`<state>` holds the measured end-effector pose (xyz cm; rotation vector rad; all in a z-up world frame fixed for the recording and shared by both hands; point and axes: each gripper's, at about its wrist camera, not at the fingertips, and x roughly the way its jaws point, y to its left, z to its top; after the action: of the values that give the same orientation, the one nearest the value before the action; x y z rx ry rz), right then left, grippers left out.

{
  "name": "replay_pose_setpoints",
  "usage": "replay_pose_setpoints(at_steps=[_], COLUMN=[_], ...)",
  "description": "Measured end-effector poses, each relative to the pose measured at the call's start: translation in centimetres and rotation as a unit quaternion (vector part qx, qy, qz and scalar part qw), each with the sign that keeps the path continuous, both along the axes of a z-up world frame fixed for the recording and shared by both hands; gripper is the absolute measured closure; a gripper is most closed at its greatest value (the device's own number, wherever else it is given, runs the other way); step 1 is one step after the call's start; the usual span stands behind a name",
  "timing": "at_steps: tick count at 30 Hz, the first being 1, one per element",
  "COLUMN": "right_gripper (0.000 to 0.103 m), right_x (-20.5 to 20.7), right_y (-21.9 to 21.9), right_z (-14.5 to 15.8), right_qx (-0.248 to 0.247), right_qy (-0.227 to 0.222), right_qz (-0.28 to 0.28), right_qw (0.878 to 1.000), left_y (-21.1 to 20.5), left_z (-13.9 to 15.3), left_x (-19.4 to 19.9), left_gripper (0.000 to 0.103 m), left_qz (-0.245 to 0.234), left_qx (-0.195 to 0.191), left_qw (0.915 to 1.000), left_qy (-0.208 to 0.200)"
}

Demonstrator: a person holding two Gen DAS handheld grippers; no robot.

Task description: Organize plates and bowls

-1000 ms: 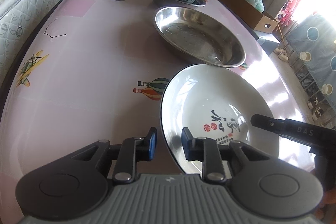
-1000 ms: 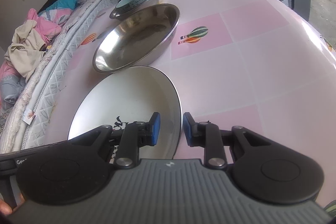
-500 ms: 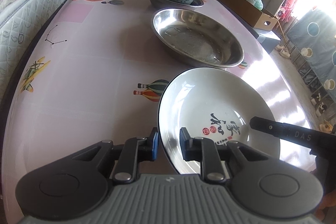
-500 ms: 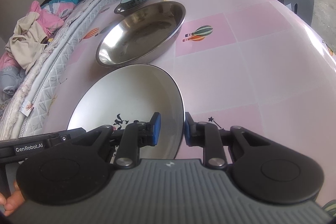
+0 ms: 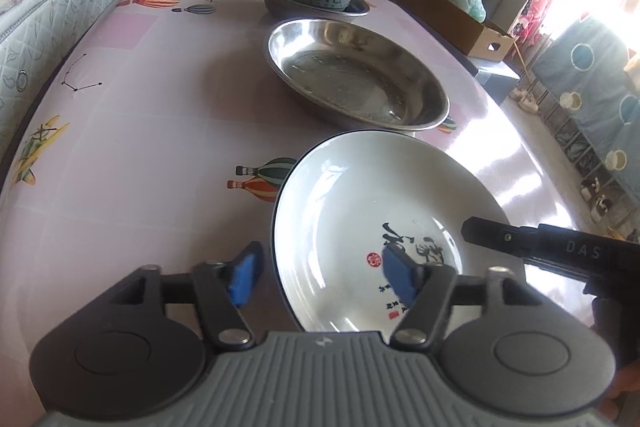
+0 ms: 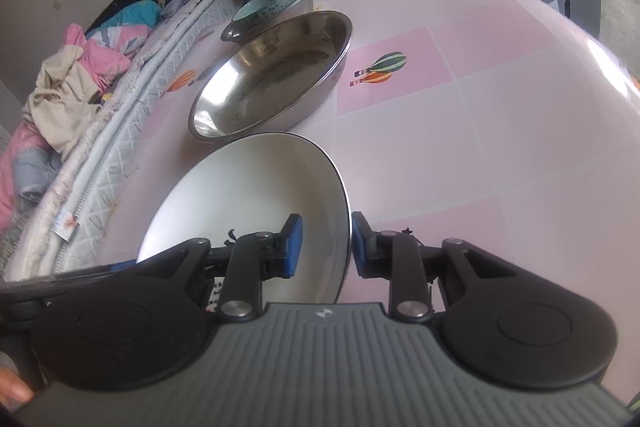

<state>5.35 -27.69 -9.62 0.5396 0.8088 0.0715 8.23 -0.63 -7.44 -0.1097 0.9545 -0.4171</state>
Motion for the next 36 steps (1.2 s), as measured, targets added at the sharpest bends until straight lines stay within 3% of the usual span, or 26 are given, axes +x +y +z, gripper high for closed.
replay_pose_setpoints(at_steps=[3,7,11,14,19,27,30,36], right_gripper=[0.07,0.042,0.009,0.001,0.001,0.001,0.001,0.001], right_x=[0.0,0.1,0.2,0.4,0.5,-0.3,-0.5,-1.3], right_y=[-0.6,-0.8,-0.4,-0.3,-0.7,-0.6,-0.3,0.1], right_z=[-0.2,-0.3,0.2,0.2,0.5,3.3,4.5,6.3], right_qx=[0.03,0.065,0.062,0.063,0.057,-0.069,-0.152,-0.301], right_qy=[0.001,-0.006,-0.008,-0.004,0.014,-0.005,-0.015,-0.056], right_qz=[-0.003,0.003,0.003,0.004,-0.003,-0.019,-0.034,-0.051], right_qw=[1.0,0.998,0.998,0.998,0.998,0.997,0.988,0.951], left_y=[-0.1,0.0,0.1,0.0,0.1,0.2,0.2,0.3], left_z=[-0.1,-0.3,-0.5,-0.5,-0.7,-0.7,-0.7,-0.7], left_x=[-0.1,-0.1,-0.1,-0.2,-0.3,-0.2,-0.2,-0.2], left_gripper=[0.023,0.016,0.009,0.004,0.0,0.0,0.0,0.0], left_qz=[-0.011,-0.014,-0.02,-0.025,-0.025,-0.027,-0.026,-0.023], left_qx=[-0.008,-0.022,-0.033,-0.035,-0.045,-0.049,-0.047,-0.051], left_qw=[0.9999,0.9997,0.9992,0.999,0.9987,0.9984,0.9985,0.9984], left_qy=[-0.004,-0.005,-0.004,-0.005,-0.003,-0.002,-0.003,0.0])
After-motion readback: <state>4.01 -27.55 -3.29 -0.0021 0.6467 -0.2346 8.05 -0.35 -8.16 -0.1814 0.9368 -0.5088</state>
